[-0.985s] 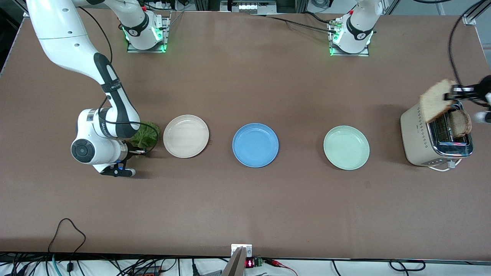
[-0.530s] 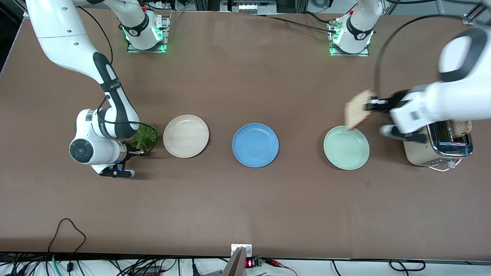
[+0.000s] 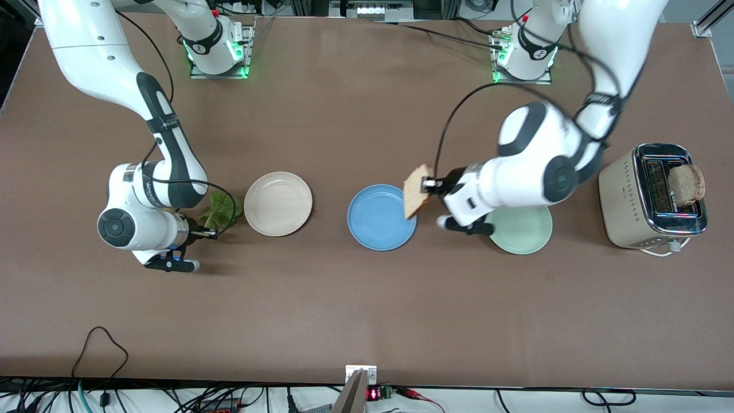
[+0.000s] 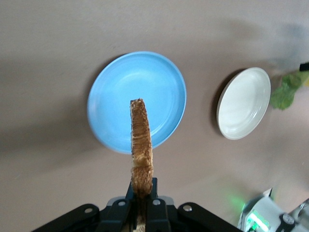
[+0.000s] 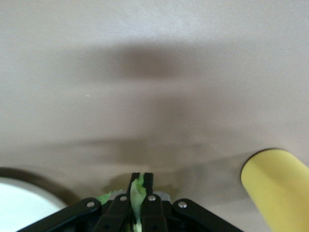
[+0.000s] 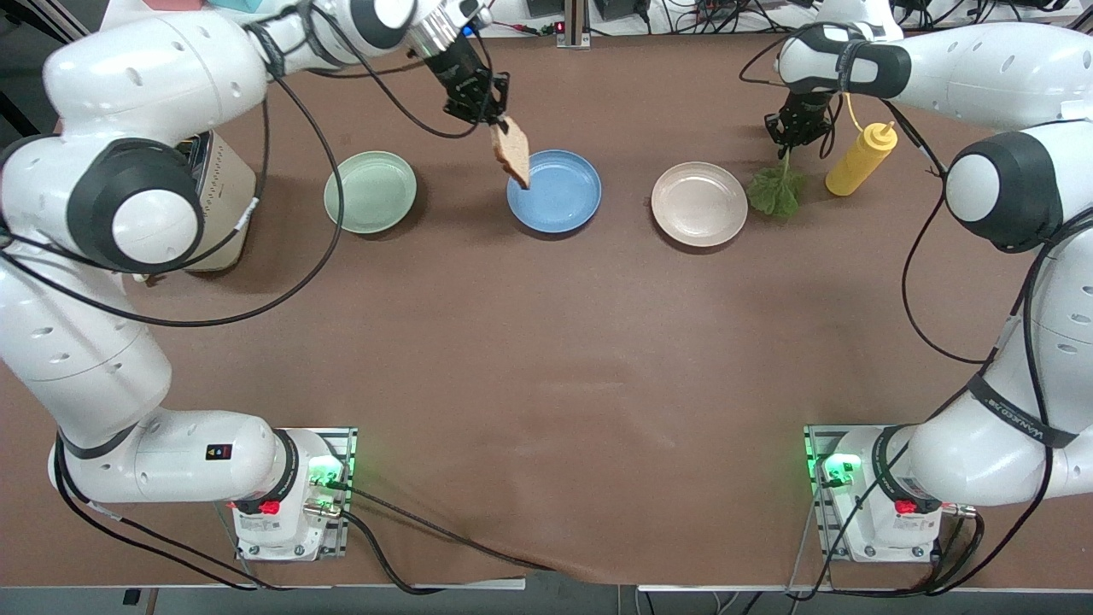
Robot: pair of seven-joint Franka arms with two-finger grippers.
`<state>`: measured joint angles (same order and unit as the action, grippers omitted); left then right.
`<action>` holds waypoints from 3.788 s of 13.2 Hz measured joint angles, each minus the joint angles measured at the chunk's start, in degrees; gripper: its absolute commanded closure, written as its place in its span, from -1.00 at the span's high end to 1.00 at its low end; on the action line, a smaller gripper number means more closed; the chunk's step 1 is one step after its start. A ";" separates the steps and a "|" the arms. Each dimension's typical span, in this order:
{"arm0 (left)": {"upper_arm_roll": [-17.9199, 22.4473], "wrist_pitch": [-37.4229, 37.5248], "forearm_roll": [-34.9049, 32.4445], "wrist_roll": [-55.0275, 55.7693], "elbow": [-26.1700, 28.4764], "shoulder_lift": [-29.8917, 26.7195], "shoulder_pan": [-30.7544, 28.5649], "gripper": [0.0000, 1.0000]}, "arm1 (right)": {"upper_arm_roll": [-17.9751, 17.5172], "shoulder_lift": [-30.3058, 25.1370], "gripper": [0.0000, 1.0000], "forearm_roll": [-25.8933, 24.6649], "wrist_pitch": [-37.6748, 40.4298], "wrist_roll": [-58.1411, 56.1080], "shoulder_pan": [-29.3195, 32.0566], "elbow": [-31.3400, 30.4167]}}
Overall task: Make sandwich in blue plate with both arms
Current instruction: 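Lower the bread slice onto the blue plate with the left gripper, then drop the lettuce onto the bread using the right gripper, then move the right gripper back toward the yellow mustard bottle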
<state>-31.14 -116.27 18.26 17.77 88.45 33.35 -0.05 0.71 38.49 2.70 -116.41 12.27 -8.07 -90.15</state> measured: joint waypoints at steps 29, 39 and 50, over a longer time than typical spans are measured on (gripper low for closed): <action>5.23 2.79 -10.95 -1.30 -0.38 -3.80 -6.24 1.00 | -0.58 3.59 -0.92 35.82 -3.41 50.07 -16.55 11.56; 22.80 17.53 -21.76 -11.80 -10.97 -14.97 -4.36 1.00 | -0.36 13.32 1.00 37.70 -22.84 57.79 -26.52 11.89; 25.52 22.59 -19.07 -14.59 4.99 -32.05 -5.53 1.00 | 1.15 -0.46 1.00 28.22 -1.09 53.18 -14.92 13.76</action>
<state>-5.62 -93.67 -0.82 3.18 93.44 1.30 -5.58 1.86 38.03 30.92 -117.50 65.45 -22.99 -76.39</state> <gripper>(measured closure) 0.000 0.000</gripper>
